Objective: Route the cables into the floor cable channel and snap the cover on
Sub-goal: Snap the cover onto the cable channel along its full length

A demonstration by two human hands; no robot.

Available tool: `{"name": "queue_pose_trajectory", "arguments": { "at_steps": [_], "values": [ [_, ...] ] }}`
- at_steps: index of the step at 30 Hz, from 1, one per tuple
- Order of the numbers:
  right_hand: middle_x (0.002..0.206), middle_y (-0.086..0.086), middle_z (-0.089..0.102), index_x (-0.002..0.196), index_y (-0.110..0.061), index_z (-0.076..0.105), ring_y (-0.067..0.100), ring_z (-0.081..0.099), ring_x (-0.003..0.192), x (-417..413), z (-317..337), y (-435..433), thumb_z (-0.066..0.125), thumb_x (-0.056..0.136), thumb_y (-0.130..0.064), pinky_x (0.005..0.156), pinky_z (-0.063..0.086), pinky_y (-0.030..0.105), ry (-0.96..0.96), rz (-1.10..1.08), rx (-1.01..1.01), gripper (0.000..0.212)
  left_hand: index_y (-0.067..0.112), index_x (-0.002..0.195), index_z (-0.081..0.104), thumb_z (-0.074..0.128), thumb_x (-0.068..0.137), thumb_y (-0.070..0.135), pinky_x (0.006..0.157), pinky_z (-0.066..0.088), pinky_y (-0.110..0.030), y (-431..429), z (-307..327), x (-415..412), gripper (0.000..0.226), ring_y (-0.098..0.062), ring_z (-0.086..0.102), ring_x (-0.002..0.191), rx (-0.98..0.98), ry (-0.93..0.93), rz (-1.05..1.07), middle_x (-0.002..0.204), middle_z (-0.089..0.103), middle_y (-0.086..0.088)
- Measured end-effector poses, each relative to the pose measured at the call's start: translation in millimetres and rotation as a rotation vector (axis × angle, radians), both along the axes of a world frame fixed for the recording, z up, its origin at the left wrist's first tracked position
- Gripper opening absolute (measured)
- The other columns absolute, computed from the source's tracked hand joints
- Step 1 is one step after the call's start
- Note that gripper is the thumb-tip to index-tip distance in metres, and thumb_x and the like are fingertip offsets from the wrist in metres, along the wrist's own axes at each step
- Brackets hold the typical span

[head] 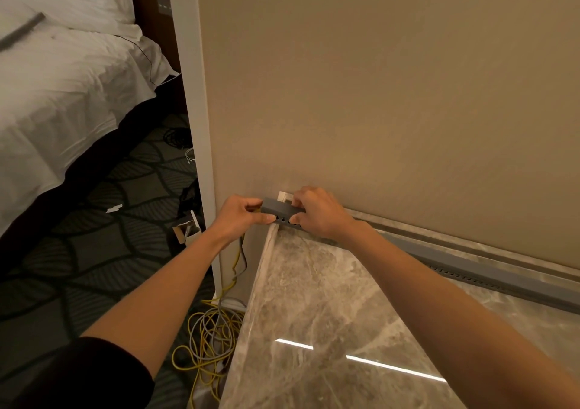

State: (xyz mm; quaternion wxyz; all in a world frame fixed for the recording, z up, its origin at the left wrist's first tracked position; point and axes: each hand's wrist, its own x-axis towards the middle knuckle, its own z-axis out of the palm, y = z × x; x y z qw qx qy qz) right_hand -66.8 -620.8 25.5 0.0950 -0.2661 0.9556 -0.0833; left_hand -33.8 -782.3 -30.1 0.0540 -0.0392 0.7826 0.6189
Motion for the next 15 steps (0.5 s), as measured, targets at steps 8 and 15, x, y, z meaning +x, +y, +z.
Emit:
{"name": "queue_pose_trajectory", "arguments": {
  "at_steps": [8,15],
  "values": [
    [0.111,0.016,0.063,0.101,-0.002,0.064,0.033,0.056,0.102,-1,3,0,0.065,0.081,-0.018,0.080,0.044,0.036,-0.040,-0.023,-0.023,0.025,0.000,0.112,0.064,0.068,0.076,-0.003,0.066,0.048,0.002,2,0,1,0.036,0.007,0.063,0.073,0.024,-0.004,0.013,0.085,0.065,0.009],
    [0.110,0.016,0.064,0.103,-0.001,0.065,0.034,0.057,0.102,2,-2,2,0.066,0.081,-0.018,0.083,0.044,0.037,-0.036,-0.053,-0.080,0.027,0.007,0.096,0.065,0.049,0.093,0.020,0.090,0.040,-0.025,-1,19,-1,0.021,-0.015,0.061,0.084,-0.021,-0.171,-0.109,0.091,0.066,-0.007]
  ]
}}
